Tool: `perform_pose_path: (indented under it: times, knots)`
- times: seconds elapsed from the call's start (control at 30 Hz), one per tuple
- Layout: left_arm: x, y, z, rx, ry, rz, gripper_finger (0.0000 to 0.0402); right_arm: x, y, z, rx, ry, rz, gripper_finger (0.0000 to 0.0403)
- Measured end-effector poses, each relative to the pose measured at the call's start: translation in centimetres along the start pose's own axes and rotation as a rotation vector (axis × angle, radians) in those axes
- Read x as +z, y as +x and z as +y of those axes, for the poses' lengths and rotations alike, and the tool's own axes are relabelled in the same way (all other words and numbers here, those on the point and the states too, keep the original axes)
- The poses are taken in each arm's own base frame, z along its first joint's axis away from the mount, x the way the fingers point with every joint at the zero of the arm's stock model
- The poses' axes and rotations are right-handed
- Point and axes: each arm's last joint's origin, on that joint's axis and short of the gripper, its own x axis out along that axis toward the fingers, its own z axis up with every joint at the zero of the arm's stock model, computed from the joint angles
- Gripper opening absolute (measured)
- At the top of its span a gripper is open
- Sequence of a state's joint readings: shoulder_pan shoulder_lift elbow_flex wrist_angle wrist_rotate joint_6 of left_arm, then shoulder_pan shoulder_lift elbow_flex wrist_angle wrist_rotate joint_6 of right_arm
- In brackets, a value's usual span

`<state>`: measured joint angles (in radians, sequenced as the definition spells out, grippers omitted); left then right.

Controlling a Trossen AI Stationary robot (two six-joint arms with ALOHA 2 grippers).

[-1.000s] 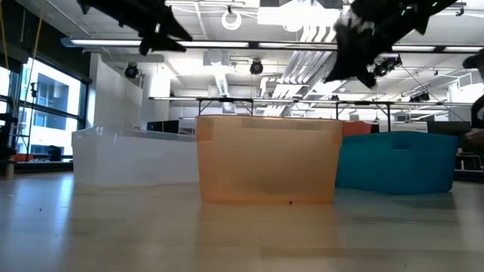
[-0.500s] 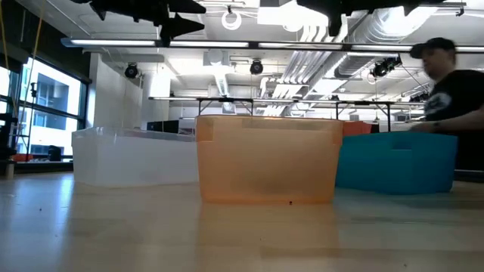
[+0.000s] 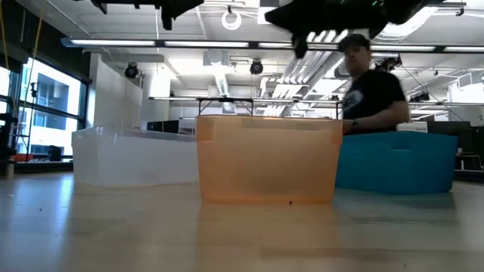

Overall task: Sort Halloween decoration
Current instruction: Put the purple spider toy into the transparent bin

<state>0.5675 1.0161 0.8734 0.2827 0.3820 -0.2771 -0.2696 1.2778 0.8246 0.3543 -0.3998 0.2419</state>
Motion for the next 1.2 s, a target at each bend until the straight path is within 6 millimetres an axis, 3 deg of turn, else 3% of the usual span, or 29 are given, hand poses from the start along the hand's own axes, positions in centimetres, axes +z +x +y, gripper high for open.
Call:
perform_pose_path:
  times: [0.33,0.6,0.9,1.2]
  knots:
    - [0.4,0.0,0.0,0.0,-0.022,-0.036,0.0202,-6.4,11.4,-4.2,-0.019,-0.09,0.226,0.0004]
    - [0.4,0.0,0.0,0.0,-0.057,-0.035,0.0202,-9.7,18.0,-5.7,0.033,-0.064,0.434,0.0005]
    - [0.3,0.0,0.0,-0.002,-0.058,-0.034,0.0202,-10.2,21.0,-4.8,0.017,-0.003,0.602,0.0023]
    - [0.3,0.0,0.0,-0.003,-0.058,-0.035,0.0202,-7.8,21.2,-4.4,0.02,-0.081,0.684,0.0183]
